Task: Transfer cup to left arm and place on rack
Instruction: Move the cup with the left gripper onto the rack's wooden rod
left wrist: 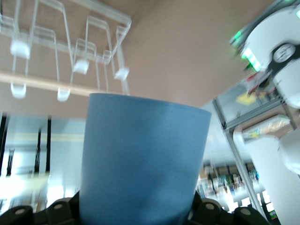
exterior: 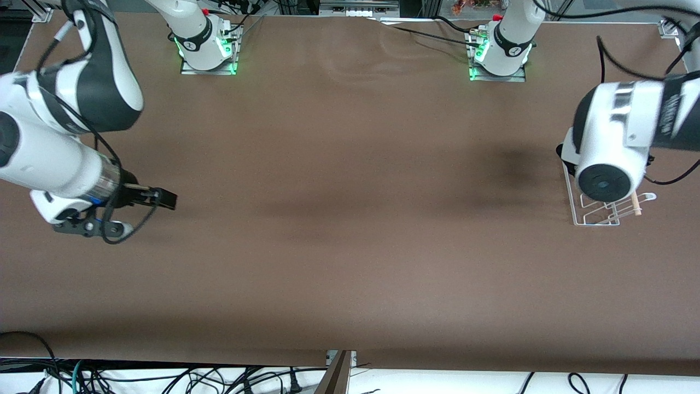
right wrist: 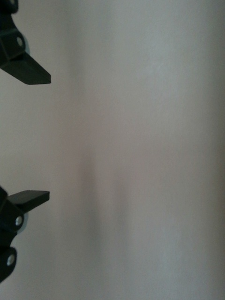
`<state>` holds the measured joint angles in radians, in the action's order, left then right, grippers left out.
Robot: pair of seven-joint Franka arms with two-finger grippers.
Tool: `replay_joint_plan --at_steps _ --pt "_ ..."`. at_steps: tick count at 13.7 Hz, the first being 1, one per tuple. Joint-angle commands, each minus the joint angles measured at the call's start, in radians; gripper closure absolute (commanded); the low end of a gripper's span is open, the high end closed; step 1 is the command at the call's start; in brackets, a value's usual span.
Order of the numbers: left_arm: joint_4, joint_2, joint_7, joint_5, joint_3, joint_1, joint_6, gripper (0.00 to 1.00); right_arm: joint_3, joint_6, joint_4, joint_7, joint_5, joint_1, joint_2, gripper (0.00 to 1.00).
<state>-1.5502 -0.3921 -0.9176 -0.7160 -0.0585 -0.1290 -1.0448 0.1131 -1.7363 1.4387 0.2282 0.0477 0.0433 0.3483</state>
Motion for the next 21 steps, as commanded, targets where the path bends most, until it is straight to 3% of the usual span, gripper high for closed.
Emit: replay_joint_plan --at_steps 1,5,7,8,15,21 --pt "-0.098 -0.014 0.072 -0.124 -0.003 -0.014 -0.018 1.00 -0.009 0.047 0.061 -0.033 0.029 -0.005 -0.112 0.00" --pt "-0.497 0.180 0.173 -0.341 -0.009 -0.001 -0.269 1.00 -0.045 0.060 0.065 -0.033 0.037 -0.011 -0.186 0.00" --pt "-0.673 0.239 0.348 -0.391 -0.032 -0.011 -0.300 1.00 -0.050 0.055 0.065 -0.035 0.043 -0.011 -0.196 0.00" --pt "-0.718 0.237 0.412 -0.417 -0.055 -0.002 -0.304 1.00 -0.050 0.066 0.066 -0.055 0.044 -0.010 -0.195 0.00" --pt "-0.829 0.200 0.629 -0.470 -0.055 0.040 -0.394 1.00 -0.050 0.129 0.023 -0.078 0.044 -0.008 -0.167 0.00" --pt "-0.829 0.127 0.736 -0.519 -0.057 0.055 -0.405 1.00 -0.049 0.127 0.023 -0.078 0.043 -0.008 -0.167 0.00"
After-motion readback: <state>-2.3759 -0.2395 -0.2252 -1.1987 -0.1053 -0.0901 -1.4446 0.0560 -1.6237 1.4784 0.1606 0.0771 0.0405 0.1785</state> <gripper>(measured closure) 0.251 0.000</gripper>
